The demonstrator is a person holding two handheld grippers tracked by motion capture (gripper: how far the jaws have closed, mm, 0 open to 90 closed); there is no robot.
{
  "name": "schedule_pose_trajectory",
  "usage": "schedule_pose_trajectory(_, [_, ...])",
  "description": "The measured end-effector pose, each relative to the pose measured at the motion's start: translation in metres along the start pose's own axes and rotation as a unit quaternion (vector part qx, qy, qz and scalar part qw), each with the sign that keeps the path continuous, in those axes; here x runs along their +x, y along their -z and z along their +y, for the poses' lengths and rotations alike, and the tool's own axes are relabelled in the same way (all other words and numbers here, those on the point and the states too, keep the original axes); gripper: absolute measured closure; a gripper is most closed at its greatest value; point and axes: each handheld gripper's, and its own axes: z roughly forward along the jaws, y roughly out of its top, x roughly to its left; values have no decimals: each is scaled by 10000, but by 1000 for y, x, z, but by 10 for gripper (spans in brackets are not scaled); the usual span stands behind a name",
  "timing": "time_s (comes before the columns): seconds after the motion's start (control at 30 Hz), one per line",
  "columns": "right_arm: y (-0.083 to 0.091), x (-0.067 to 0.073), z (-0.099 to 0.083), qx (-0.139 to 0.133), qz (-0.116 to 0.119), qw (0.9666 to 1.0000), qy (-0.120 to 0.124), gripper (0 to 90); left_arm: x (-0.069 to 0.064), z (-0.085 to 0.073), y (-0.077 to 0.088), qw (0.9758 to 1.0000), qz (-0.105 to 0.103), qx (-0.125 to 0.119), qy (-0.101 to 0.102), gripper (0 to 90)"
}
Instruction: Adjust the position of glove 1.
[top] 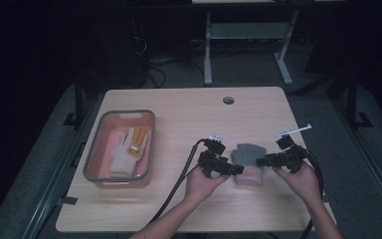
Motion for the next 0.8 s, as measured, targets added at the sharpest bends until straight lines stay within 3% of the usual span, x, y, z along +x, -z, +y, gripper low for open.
schedule_pose_trajectory(0.4, [-8, -10, -10, -50, 161, 9994, -309, 440, 4, -4, -22, 9994, 102, 265, 205, 308])
schedule_pose_trajectory(0.57, [-14, -12, -12, -24, 235, 9989, -415, 435, 8, -5, -30, 9985, 51, 377, 399, 303])
schedule_pose_trajectory(0.8, [-18, -15, -13, -47, 301, 9981, -531, 426, 7, -8, -41, 9977, 8, 503, 465, 334])
